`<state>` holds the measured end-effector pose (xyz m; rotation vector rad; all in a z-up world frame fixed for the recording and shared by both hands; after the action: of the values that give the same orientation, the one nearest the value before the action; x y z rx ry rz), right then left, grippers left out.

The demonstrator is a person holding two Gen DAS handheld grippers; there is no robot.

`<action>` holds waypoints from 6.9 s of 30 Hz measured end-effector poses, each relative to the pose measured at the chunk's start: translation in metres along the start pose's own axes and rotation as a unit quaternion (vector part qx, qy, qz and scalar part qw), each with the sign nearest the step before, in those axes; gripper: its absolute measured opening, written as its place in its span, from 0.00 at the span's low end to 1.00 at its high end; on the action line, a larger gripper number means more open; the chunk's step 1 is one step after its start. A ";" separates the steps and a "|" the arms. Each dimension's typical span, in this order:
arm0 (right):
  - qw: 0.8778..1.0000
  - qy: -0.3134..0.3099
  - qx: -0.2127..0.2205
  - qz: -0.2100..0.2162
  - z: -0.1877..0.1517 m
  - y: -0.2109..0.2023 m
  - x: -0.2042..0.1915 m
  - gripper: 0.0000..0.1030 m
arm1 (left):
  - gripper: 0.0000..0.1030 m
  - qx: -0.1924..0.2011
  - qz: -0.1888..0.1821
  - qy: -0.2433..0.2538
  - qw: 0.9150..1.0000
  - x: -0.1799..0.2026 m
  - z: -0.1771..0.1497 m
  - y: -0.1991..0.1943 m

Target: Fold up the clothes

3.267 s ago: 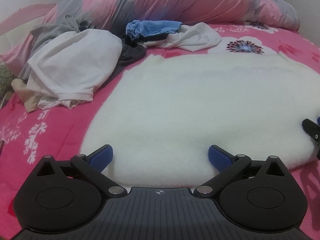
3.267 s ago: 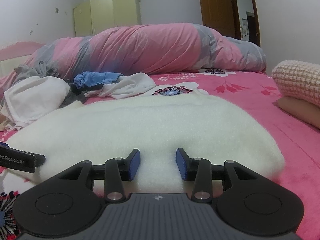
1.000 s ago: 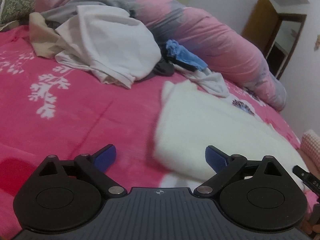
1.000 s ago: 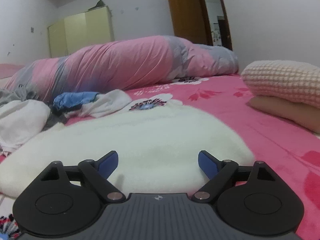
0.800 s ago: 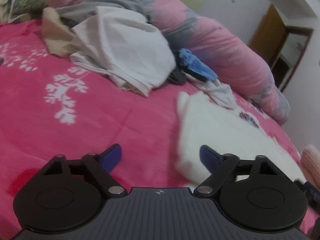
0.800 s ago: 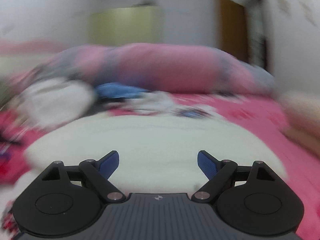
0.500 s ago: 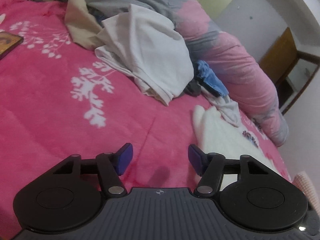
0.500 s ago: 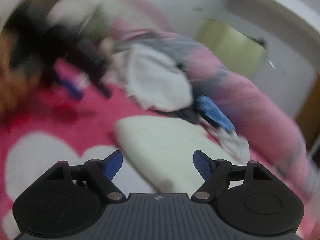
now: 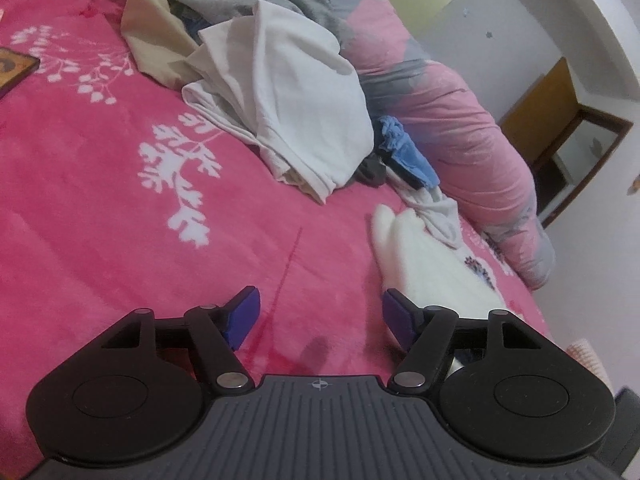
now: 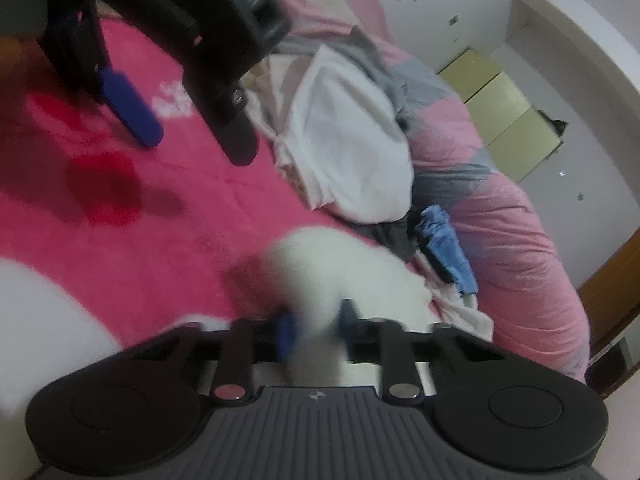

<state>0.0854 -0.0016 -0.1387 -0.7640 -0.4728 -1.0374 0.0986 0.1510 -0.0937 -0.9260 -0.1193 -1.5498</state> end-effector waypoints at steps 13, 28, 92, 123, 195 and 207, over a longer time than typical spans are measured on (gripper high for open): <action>0.978 0.176 0.047 0.100 0.005 -0.080 0.058 0.11 | 0.70 0.000 0.000 0.008 1.000 0.002 0.006 -0.016; 0.968 0.205 0.076 0.124 0.011 -0.097 0.014 0.12 | 0.72 -0.028 0.021 0.026 0.999 0.019 0.003 -0.018; 0.632 0.774 -0.044 -0.013 -0.264 -0.218 0.231 0.21 | 0.26 -0.097 -0.006 -0.070 0.993 0.013 -0.056 -0.035; 0.890 0.408 -0.133 -0.150 -0.163 -0.107 0.224 0.15 | 0.42 -0.045 0.001 0.243 0.969 0.126 -0.032 0.049; 0.829 0.471 -0.291 -0.078 -0.151 -0.074 0.186 1.00 | 0.56 -0.035 -0.055 0.154 0.986 0.091 -0.025 0.108; 0.834 0.471 -0.273 -0.083 -0.151 -0.078 0.182 1.00 | 0.66 -0.058 -0.115 -0.023 0.991 0.045 0.007 0.035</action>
<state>0.0968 -0.2456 -0.0883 -0.6041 0.6555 -1.5918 0.1366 0.1111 -0.0769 -1.0688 -0.1759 -1.7634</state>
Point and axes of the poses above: each gripper's, at about its wrist camera, not at the fingertips, and y roughly the way its jaws point, x to its right, z to its top, the point moved 3 cm from there along y, roughly the way its jaws point, and after that the axes turned 3 degrees about x, right-handed, at the moved point
